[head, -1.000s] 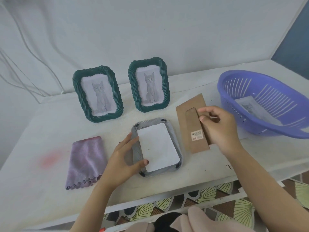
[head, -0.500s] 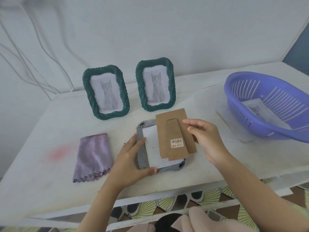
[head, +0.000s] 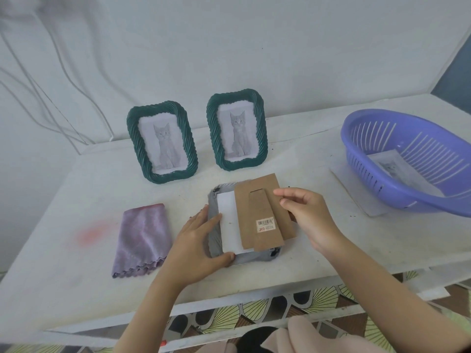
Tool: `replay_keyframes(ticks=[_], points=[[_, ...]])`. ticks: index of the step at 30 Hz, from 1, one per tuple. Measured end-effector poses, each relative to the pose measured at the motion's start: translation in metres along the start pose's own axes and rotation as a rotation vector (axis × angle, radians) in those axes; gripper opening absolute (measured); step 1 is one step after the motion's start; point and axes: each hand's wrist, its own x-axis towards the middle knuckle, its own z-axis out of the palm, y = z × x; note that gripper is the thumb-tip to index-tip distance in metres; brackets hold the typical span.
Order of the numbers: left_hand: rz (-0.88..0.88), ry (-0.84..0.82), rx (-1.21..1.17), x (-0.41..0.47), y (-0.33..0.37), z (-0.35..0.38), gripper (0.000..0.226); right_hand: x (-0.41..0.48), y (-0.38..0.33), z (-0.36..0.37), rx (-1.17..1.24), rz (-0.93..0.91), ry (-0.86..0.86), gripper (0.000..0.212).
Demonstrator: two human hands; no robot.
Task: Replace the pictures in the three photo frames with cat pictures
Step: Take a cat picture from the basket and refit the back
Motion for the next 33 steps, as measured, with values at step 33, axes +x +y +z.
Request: replay_keyframes(ticks=[33], points=[[0.003,-0.117,-0.043,-0.002,-0.008,0.001,0.127,-0.002,-0.004,0.026,-0.500,-0.124,-0.034,0.021]])
